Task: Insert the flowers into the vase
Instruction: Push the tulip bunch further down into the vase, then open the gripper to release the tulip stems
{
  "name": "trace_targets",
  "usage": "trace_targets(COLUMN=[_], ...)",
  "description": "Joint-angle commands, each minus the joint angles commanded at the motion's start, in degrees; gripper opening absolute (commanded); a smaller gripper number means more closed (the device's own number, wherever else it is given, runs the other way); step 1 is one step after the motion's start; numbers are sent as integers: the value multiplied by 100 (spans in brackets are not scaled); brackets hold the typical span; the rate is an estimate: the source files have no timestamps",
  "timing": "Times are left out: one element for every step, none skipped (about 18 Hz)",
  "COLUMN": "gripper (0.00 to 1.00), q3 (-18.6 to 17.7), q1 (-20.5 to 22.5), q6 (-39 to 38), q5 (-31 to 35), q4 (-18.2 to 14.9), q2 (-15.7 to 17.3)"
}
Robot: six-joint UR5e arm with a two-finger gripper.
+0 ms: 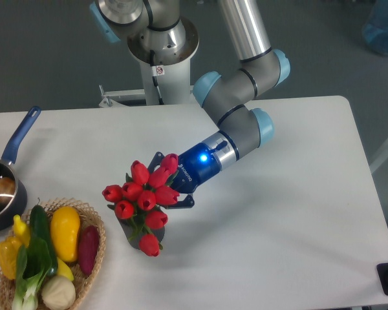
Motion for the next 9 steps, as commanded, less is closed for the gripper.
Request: trace_targets(gripper=[20, 25, 31, 48, 63, 84, 100, 100, 100], q3=[0, 0, 0, 0, -9, -9, -18, -44, -44], q1=[0, 0, 0, 0, 9, 9, 9, 17, 26], q6=[9, 35, 70, 88, 97, 97, 97, 105, 106], q5=[0, 0, 0, 17, 35, 53, 61, 62, 62], q4=[0, 0, 0, -9, -9, -9, -9, 0, 0], q2=[-9, -9, -9, -9, -9, 0, 0, 0, 0])
